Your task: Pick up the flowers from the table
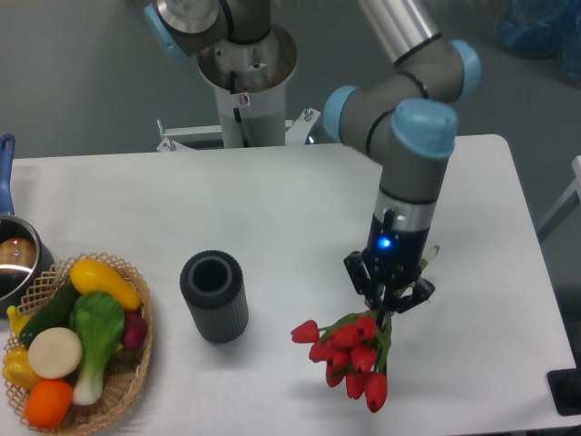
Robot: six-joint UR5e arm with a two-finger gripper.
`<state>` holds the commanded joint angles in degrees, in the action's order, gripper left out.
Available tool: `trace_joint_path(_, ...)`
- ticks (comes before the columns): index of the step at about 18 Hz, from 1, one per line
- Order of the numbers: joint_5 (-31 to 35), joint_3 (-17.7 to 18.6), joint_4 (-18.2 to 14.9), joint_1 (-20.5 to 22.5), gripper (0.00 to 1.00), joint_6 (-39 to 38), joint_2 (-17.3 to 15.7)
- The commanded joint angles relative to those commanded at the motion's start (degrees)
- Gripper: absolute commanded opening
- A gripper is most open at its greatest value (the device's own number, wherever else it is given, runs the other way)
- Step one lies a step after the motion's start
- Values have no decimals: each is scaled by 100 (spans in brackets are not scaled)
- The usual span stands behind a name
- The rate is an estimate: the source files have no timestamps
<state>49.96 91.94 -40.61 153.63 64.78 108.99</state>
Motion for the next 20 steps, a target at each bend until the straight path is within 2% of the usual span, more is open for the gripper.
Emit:
trace_joint_path(3, -1090, -27, 0, 228, 13, -141, -88)
trace_joint_path(6, -1620, -27, 0, 431, 14, -141, -141)
trace_joint_path(12, -1884, -18, 0, 598, 14, -168, -194)
trace_joint_path(20, -1902, -18, 0, 616, 14, -176, -220)
